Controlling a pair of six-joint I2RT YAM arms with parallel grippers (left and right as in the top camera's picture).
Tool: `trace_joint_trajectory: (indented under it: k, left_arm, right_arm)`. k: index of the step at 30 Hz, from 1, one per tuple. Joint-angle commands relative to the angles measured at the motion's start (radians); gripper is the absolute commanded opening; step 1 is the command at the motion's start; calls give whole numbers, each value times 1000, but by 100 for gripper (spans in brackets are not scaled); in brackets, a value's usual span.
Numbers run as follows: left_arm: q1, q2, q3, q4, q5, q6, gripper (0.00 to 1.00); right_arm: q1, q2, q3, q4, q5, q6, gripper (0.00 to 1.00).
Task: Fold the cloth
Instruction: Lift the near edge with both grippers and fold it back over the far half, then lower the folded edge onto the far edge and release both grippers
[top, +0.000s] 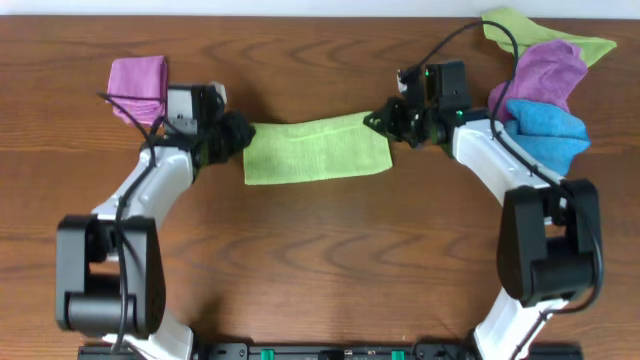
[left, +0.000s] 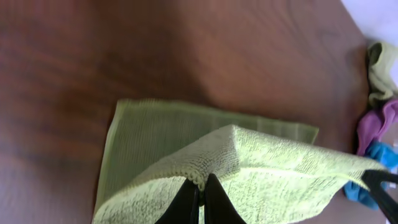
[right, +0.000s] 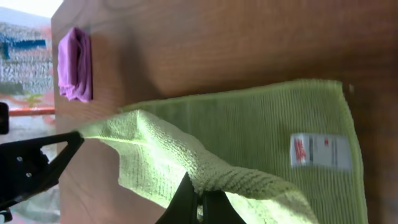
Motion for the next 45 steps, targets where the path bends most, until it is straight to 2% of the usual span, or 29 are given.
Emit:
trace_joint_trajectory:
  k: [1,7,14,28,29,30,31,32,34,35,36,37,38,39,41,43,45]
  left_arm:
    - [3,47,77,-8,-21,0,6]
    - [3,86,138,-124,-29,38,6]
    - [3,86,138,-318,-28,99,6]
    - [3,86,138,-412,-22,125,6]
    - [3,86,138,-412,-22,125,6]
    - [3,86,138,-411,-21,125,23]
    - [4,86,138,-411,-21,125,42]
    - [3,85,138,-411,-19,126,43]
    - [3,76,140,-411,-16,140,44]
    - [3,68,144,-411,-14,151,47]
    - [3,60,150,-411,-12,162,49]
    - [1,51,158,-410,-10,180,51]
    - [-3,41,168,-410,-13,201,54]
    - [-12,25,185,-409,-34,241,55]
    - [-23,15,192,-404,-90,260,51]
    - [-31,14,192,-401,-154,259,33]
    - [-44,19,191,-399,-225,259,10]
  right_arm:
    - [7,40,72,2,19,23,1]
    - [7,66,113,-29,14,26,2]
    - [7,66,113,-246,1,-24,2]
    - [7,66,113,-362,52,-43,2]
    - [6,66,113,-363,52,-43,15]
    - [6,66,113,-364,51,-43,39]
    - [6,66,113,-365,51,-43,54]
    - [6,66,113,-365,51,-51,63]
    - [2,64,113,-361,51,-66,68]
    - [-1,62,113,-357,51,-66,64]
    - [-3,58,113,-352,50,-69,56]
    - [-5,55,116,-348,50,-69,37]
    - [-6,48,123,-346,51,-72,8]
    - [-6,39,145,-346,61,-77,2]
    - [2,29,172,-347,109,-84,2]
    - [18,24,193,-347,173,-107,2]
    - [41,24,203,-347,267,-121,2]
